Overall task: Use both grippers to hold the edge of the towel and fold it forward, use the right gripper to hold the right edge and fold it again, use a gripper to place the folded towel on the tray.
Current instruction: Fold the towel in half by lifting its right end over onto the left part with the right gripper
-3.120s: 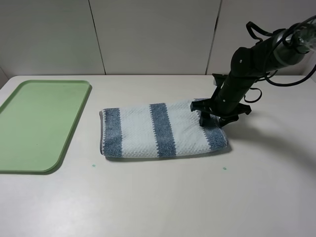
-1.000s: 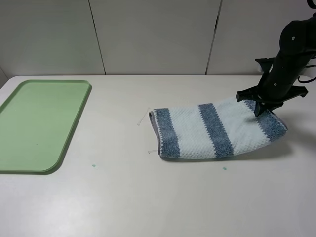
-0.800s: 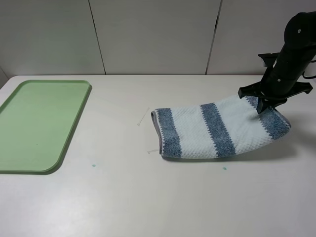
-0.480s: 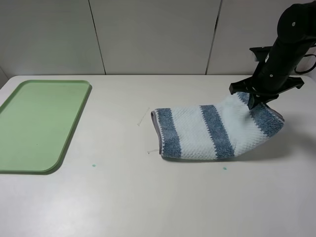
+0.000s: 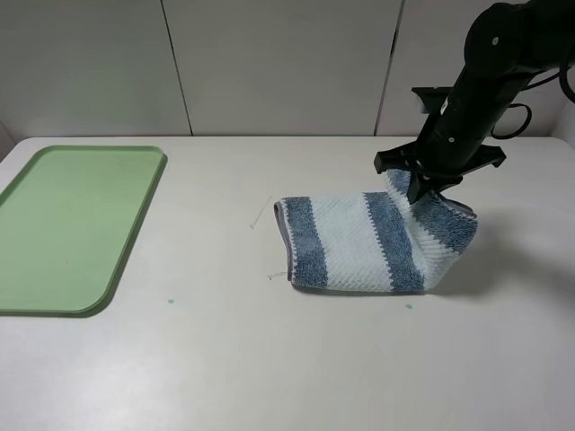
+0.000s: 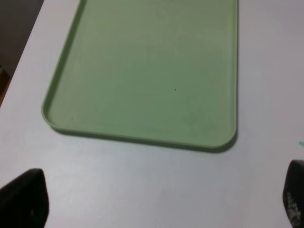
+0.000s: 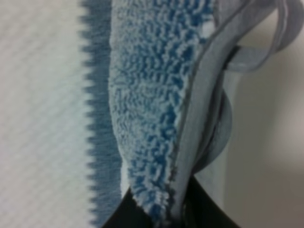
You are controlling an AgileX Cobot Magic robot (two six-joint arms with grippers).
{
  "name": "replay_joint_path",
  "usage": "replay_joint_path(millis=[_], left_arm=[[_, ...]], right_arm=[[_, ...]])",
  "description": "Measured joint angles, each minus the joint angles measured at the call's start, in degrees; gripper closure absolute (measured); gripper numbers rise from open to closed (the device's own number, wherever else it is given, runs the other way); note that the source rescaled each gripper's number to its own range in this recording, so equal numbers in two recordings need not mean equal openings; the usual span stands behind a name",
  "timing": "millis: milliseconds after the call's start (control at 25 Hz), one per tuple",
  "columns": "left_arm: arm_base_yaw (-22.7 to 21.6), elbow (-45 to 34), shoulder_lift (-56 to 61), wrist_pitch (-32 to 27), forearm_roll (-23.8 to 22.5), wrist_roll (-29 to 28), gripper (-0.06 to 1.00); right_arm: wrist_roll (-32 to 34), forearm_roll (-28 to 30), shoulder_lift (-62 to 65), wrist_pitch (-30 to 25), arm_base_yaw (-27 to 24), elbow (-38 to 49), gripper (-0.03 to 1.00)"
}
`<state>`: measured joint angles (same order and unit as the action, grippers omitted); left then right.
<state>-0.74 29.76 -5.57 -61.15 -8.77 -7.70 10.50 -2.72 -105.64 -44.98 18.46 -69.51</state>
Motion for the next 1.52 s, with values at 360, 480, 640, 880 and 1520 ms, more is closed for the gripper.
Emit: replay_joint_path(millis=[360, 480, 640, 880, 1520], left_arm=[[0.0, 0.0, 0.0, 0.0, 0.0, 0.0, -0.05], [0.0, 0.0, 0.0, 0.0, 0.0, 0.0, -0.05], [0.0, 0.0, 0.0, 0.0, -0.06, 0.0, -0.05], [0.0, 0.0, 0.0, 0.0, -0.06, 0.0, -0.05], [0.0, 0.0, 0.0, 0.0, -0.05, 0.0, -0.05]], right_arm=[[0.0, -3.15, 0.04, 1.28, 3.94, 0.0, 0.89], [0.0, -3.89, 0.67, 1.69, 4.85, 0.0, 0.89], [0.0, -5.24, 1.08, 2.07, 5.51, 0.0, 0.89], [0.0, -6.83, 1.08, 4.26, 7.11, 0.0, 0.89], [0.0, -8.17, -0.81, 9.09, 11.04, 0.0, 0.89]])
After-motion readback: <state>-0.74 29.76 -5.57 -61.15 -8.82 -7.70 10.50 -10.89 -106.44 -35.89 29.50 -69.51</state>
